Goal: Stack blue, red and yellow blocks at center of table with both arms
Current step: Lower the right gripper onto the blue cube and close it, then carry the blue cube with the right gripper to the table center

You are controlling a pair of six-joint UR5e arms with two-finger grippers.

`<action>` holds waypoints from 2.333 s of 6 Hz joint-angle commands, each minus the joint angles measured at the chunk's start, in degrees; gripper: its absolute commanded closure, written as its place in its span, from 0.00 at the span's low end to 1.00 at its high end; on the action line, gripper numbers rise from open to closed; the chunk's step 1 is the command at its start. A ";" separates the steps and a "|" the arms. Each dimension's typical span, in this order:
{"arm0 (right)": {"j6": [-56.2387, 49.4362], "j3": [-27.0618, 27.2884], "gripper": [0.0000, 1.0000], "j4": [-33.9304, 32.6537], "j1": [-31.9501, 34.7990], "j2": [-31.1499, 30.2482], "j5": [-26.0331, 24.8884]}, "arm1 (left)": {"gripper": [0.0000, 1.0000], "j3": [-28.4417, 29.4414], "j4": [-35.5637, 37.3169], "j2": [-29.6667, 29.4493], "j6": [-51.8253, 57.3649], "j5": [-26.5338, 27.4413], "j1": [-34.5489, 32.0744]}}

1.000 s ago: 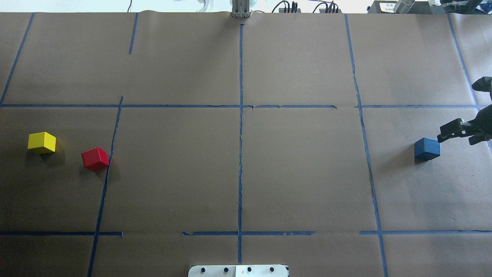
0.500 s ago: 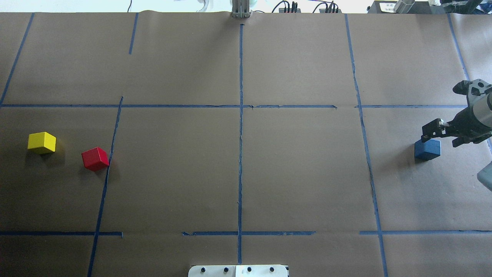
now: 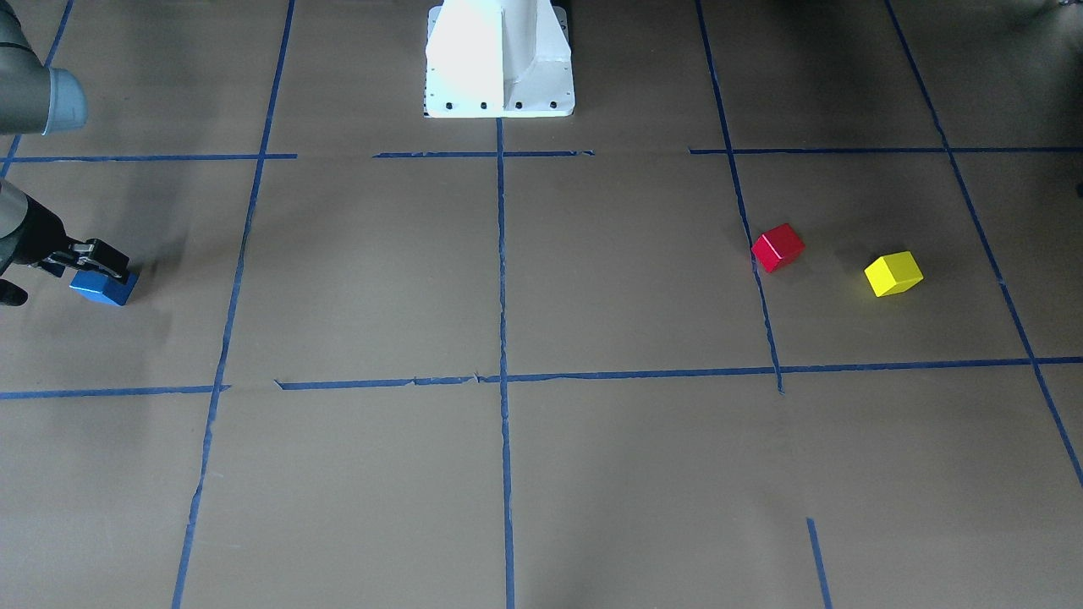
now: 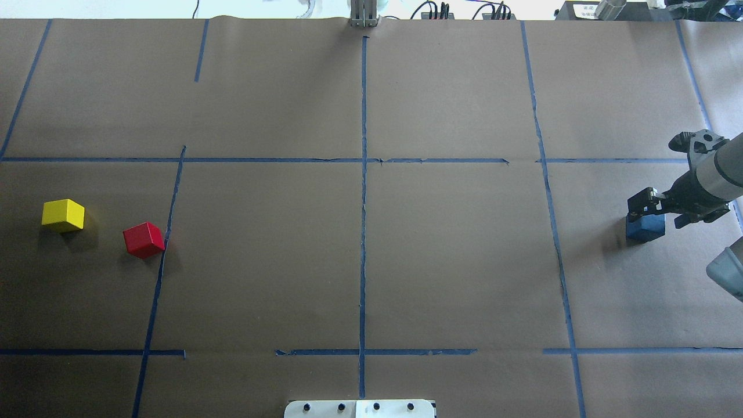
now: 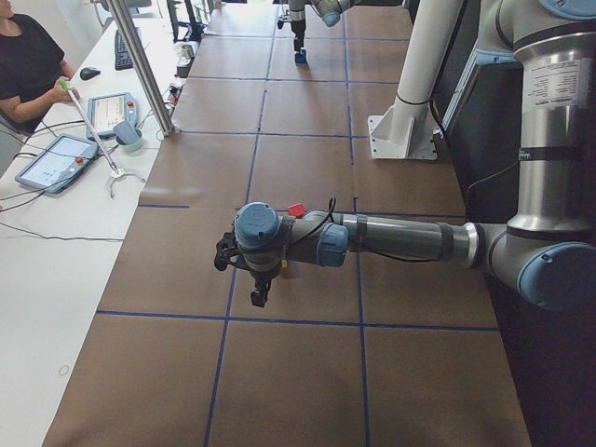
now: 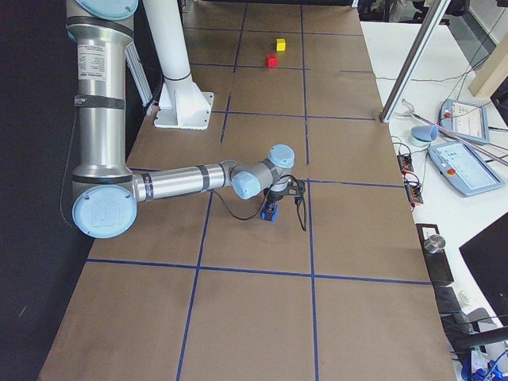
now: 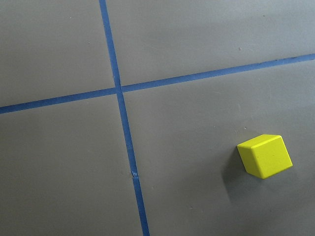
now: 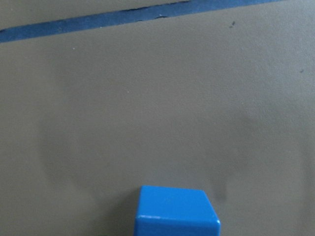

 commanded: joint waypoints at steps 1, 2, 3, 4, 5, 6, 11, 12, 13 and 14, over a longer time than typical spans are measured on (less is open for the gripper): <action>0.13 -1.33 0.09 0.00 -0.90 0.11 -0.97 | 0.00 -0.05 0.00 0.00 0.00 -0.05 -0.03; 0.48 -1.25 0.40 0.00 -0.90 0.11 -0.88 | 0.00 -0.05 0.00 -0.08 0.00 -0.05 -0.03; 0.57 -1.25 0.66 0.00 -0.99 0.11 -0.80 | 0.00 -0.14 0.00 0.00 0.00 -0.13 -0.11; 0.66 0.32 0.98 0.00 -1.08 0.29 -0.10 | 0.00 -0.05 0.00 0.00 0.00 -0.66 -0.20; 3.01 4.16 1.00 -2.09 -1.08 3.59 1.56 | 0.00 -0.14 0.00 0.00 0.00 -0.92 -0.20; 5.81 6.72 1.00 -5.68 -3.34 9.46 1.58 | 0.00 -0.14 0.00 0.00 0.00 -1.27 -0.20; 28.50 -9.52 0.98 -9.23 -22.60 44.34 -9.92 | 0.00 -3.37 0.09 1.40 -0.17 -0.92 -0.20; 28.95 -12.99 0.98 -8.88 -23.57 46.58 -11.76 | 0.00 -4.00 -0.09 2.37 -0.09 -0.93 -0.20; 28.52 -14.16 0.95 -8.96 -24.54 47.30 -13.26 | 0.00 -4.53 -0.09 2.38 -0.09 -0.93 -0.20; 28.08 -15.30 0.91 -8.96 -25.33 47.83 -13.45 | 0.00 -4.53 -0.09 2.46 -0.09 -1.01 -0.20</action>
